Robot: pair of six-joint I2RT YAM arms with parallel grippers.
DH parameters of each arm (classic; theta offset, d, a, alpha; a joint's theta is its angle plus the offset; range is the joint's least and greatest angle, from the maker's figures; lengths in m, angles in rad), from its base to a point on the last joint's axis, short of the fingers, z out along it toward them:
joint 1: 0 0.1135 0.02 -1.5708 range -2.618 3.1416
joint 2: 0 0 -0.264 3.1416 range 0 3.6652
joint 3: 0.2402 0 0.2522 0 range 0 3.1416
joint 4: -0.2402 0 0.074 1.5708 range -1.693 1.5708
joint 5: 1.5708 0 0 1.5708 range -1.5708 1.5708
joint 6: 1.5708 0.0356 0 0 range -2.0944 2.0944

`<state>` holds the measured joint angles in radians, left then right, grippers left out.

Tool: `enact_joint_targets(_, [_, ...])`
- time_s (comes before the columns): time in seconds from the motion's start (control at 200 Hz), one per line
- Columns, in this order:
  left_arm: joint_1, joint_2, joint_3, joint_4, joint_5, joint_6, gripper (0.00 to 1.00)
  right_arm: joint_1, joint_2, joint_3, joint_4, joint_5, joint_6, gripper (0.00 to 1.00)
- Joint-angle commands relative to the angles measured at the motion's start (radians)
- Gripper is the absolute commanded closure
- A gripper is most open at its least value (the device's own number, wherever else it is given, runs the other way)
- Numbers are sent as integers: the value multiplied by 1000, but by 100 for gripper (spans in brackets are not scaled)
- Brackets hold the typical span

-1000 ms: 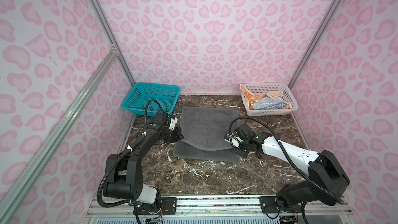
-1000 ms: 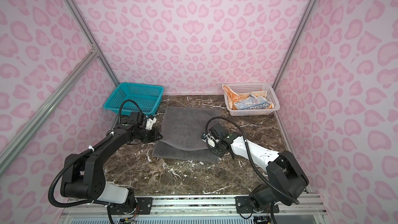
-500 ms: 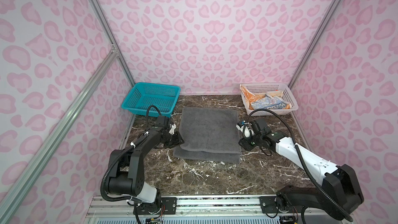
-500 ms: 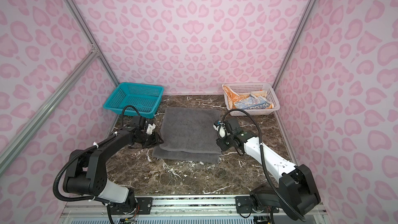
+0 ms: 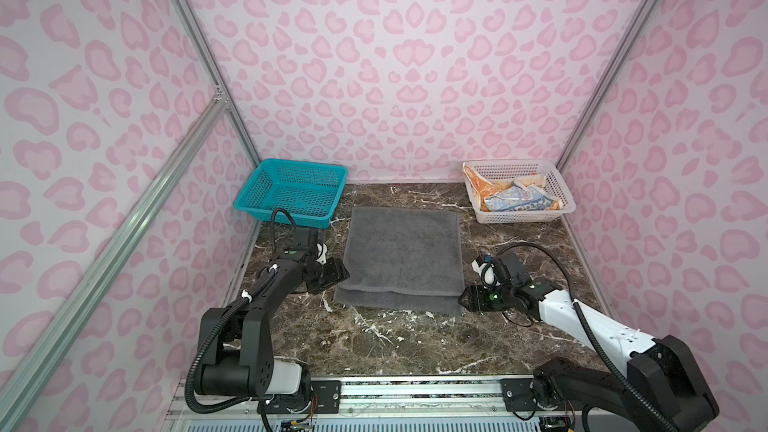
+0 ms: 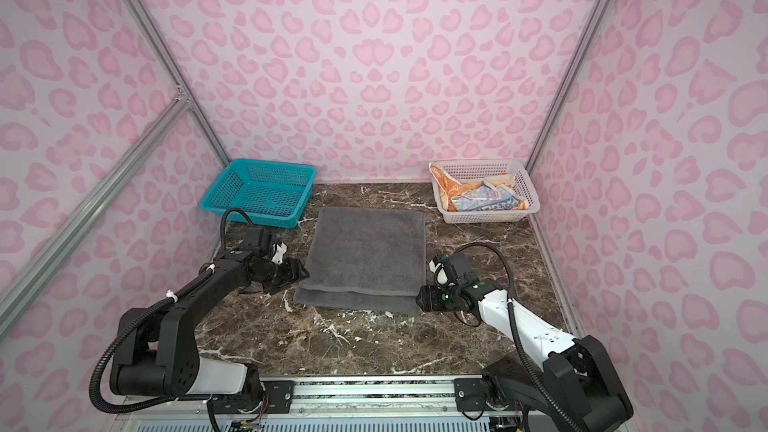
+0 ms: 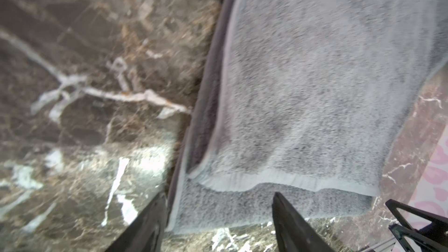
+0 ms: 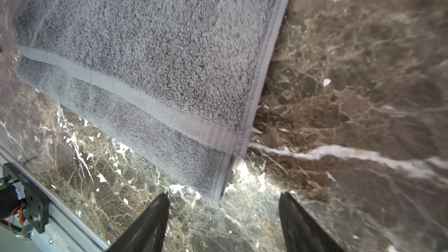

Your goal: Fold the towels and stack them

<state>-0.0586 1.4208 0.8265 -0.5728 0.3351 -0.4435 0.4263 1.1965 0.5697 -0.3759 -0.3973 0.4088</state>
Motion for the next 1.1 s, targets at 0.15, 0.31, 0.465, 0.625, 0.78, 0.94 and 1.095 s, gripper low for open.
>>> enact_joint_targets(0.15, [6, 74, -27, 29, 23, -26, 36, 5, 77, -16, 169, -59, 55, 32])
enact_joint_targets(0.31, [6, 84, -51, 27, 54, -15, 51, 19, 136, -6, 199, -100, 68, 37])
enact_joint_targets(0.465, [6, 72, -82, 35, 69, -18, 58, 53, 171, 5, 199, -118, 86, 44])
enact_joint_targets(0.625, [6, 94, -67, 46, 107, -13, 83, 55, 225, 63, 167, -183, 95, 68])
enact_joint_targets(0.78, [6, 68, 7, 16, 157, -2, 97, -5, 226, 179, 56, -243, 64, 94])
enact_joint_targets(0.94, [11, 46, 153, -32, 170, 12, 97, -146, 248, 292, -4, -335, 93, 99])
enact_joint_targets(1.095, [13, 153, 276, -21, 177, 4, 97, -200, 384, 433, -58, -327, 93, 98])
